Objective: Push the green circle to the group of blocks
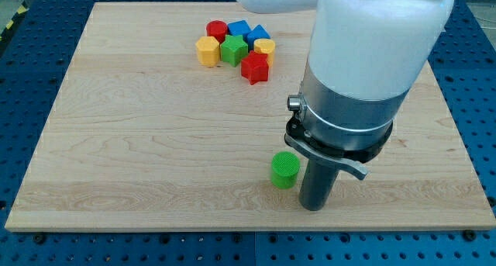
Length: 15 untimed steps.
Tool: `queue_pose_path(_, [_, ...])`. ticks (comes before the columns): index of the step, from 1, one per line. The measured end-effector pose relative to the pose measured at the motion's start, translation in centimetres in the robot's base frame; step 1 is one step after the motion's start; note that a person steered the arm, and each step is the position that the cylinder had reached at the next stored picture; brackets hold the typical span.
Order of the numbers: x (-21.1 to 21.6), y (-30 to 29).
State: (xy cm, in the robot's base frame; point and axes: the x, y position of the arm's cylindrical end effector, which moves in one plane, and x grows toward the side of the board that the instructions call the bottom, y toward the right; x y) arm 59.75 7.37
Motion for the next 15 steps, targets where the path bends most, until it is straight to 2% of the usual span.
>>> queue_pose_path(2, [-2.6,-1.7])
queue_pose_path(8, [-13.0,-14.2])
queue_pose_path(10, [-11.7,-16.5])
queue_pose_path(13, [-17.3,-16.6])
queue_pose_path(15, [-17.4,-18.5])
